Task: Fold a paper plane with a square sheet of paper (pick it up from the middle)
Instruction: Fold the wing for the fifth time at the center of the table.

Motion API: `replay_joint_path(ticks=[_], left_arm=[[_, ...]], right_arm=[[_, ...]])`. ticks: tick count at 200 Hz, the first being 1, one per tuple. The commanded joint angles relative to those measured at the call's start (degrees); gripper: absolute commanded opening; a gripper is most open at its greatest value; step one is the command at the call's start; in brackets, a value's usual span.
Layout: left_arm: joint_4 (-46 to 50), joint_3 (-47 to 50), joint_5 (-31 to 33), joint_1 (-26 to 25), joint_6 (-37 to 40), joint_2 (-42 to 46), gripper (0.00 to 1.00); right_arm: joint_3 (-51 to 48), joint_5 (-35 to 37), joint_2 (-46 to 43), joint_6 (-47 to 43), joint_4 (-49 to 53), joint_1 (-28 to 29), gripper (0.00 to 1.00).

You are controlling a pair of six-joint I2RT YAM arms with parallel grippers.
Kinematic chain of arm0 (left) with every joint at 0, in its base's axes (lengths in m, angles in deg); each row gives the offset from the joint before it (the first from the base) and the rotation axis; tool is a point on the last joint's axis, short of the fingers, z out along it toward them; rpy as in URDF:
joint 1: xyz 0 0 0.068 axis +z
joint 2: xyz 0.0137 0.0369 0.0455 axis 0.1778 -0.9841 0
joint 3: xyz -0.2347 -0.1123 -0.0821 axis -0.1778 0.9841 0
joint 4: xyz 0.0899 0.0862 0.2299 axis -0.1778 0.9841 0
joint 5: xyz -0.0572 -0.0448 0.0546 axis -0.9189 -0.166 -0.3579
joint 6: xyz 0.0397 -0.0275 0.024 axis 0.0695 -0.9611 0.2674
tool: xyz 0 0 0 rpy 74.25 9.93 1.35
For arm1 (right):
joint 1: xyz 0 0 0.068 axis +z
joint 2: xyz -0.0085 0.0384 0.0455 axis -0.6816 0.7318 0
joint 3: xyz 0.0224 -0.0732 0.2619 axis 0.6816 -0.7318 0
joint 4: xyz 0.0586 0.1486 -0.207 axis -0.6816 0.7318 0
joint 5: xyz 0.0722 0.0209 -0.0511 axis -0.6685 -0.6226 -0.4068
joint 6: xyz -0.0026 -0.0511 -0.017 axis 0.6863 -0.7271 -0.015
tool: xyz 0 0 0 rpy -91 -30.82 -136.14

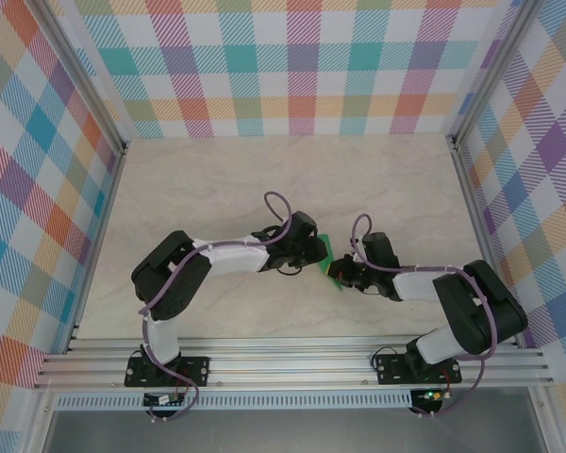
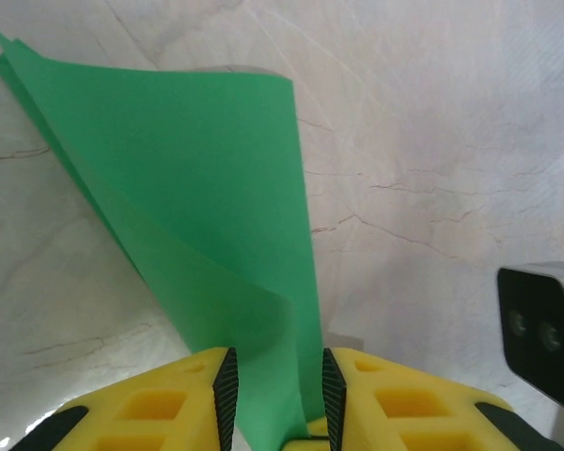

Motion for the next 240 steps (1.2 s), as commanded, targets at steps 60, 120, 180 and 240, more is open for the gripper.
replay_joint_path(ticks=[60,120,180,240], left_arm=[[-0.41,-4.13,-0.86,-0.12,1.21,-3.99,0.30],[0.73,-5.43,-1.05,-0.17,1.64,-4.70,0.29],[0.92,-5.69,-1.31,-0.12,1.67,-4.43,0.29],[1.15,-6.00,-1.71,-0.17,1.73,-4.69,0.28]], right_arm=[[4.21,2.29,-5.34,-6.50,14.59,-0.34,0.35],[7.21,8.54,-9.01,-14.08,23.17,-0.29,0.49],[12.48,12.91,-6.05,-20.59,28.55,-0.37,0.38],[16.31,15.22,-0.76,-18.01,29.36,-1.31,0.22]])
